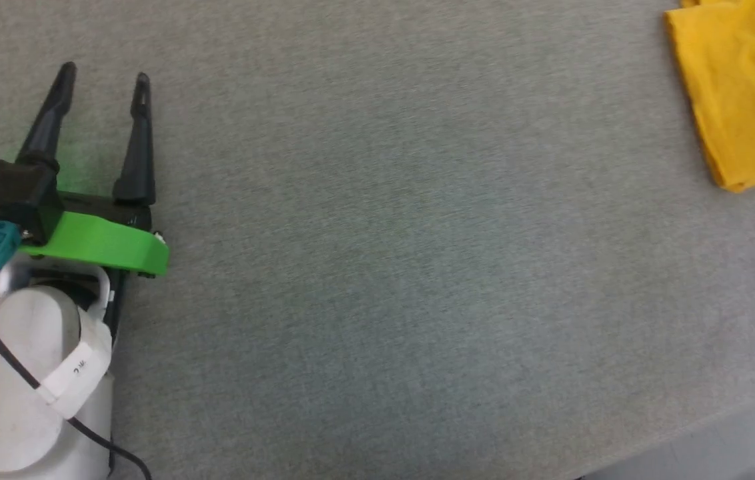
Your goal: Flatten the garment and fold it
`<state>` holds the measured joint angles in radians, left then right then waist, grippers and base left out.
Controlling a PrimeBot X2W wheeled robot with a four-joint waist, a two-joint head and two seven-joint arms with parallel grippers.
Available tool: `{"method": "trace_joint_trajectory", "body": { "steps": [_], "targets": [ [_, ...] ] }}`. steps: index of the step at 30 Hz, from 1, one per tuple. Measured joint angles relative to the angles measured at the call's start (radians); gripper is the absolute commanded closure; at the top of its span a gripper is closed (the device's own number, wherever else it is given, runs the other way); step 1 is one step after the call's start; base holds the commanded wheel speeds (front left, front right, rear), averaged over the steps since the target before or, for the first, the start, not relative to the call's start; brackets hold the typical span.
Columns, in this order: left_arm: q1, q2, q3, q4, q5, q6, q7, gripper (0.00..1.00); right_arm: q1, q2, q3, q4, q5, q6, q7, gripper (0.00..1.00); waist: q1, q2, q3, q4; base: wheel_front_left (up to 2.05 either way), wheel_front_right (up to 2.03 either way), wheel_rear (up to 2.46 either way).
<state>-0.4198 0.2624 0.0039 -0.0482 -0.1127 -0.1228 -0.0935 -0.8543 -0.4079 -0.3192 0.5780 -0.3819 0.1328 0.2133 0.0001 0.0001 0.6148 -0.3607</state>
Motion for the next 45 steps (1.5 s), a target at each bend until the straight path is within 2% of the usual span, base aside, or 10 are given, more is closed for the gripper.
{"method": "trace_joint_trajectory", "body": {
  "steps": [4,6,7,11,15,19,23,31,38,45],
  "targets": [
    [0.002,0.007,0.002,-0.003,-0.001,0.000,0.001,0.00,-0.007,0.028,-0.056,0.007,-0.044,0.000,-0.019,1.00,0.0000,0.0000,0.008,0.017,0.00,0.00,0.00],
    [0.005,0.007,0.002,0.004,-0.002,0.001,0.000,0.00,-0.007,0.043,-0.077,0.010,-0.063,0.000,-0.022,0.49,0.0000,0.0000,0.001,0.020,0.00,0.00,0.00],
    [0.008,0.004,0.000,0.011,-0.002,0.002,-0.004,0.00,-0.006,0.047,-0.085,0.011,-0.071,0.000,-0.024,0.00,0.0000,0.0000,-0.005,0.022,0.00,0.00,0.00],
    [0.024,-0.019,-0.006,0.059,-0.009,0.014,-0.040,0.00,0.003,0.063,-0.103,-0.003,-0.060,0.000,-0.090,0.00,0.0000,0.0000,-0.045,0.028,0.00,0.00,0.00],
    [0.058,-0.050,-0.012,0.124,-0.042,0.023,-0.082,0.00,0.056,0.072,-0.086,-0.022,0.024,0.000,-0.164,0.00,-0.0001,0.0000,-0.104,0.040,0.00,0.00,0.00],
    [0.095,-0.081,-0.011,0.185,-0.064,0.031,-0.114,0.00,0.129,0.076,-0.036,-0.074,0.124,0.000,-0.191,0.00,-0.0001,0.0000,-0.171,0.057,0.00,0.00,0.00],
    [0.128,-0.108,-0.014,0.238,-0.091,0.031,-0.131,0.00,0.226,0.088,0.020,-0.166,0.239,0.000,-0.202,0.00,-0.0001,0.0000,-0.245,0.084,0.00,0.00,0.00],
    [0.158,-0.148,-0.027,0.312,-0.124,0.028,-0.156,0.00,0.450,0.180,0.068,-0.396,0.410,0.000,-0.205,0.00,-0.0001,0.0000,-0.374,0.163,0.00,0.00,0.00],
    [0.192,-0.165,-0.038,0.336,-0.125,0.027,-0.159,0.00,0.629,0.289,0.104,-0.529,0.462,0.000,-0.241,0.00,-0.0002,0.0000,-0.459,0.246,0.00,0.00,0.00],
    [0.239,-0.178,-0.042,0.332,-0.124,0.025,-0.161,0.00,0.758,0.327,0.156,-0.553,0.443,0.000,-0.309,0.00,-0.0002,0.0000,-0.532,0.309,0.00,0.00,0.00]
  ]
}}
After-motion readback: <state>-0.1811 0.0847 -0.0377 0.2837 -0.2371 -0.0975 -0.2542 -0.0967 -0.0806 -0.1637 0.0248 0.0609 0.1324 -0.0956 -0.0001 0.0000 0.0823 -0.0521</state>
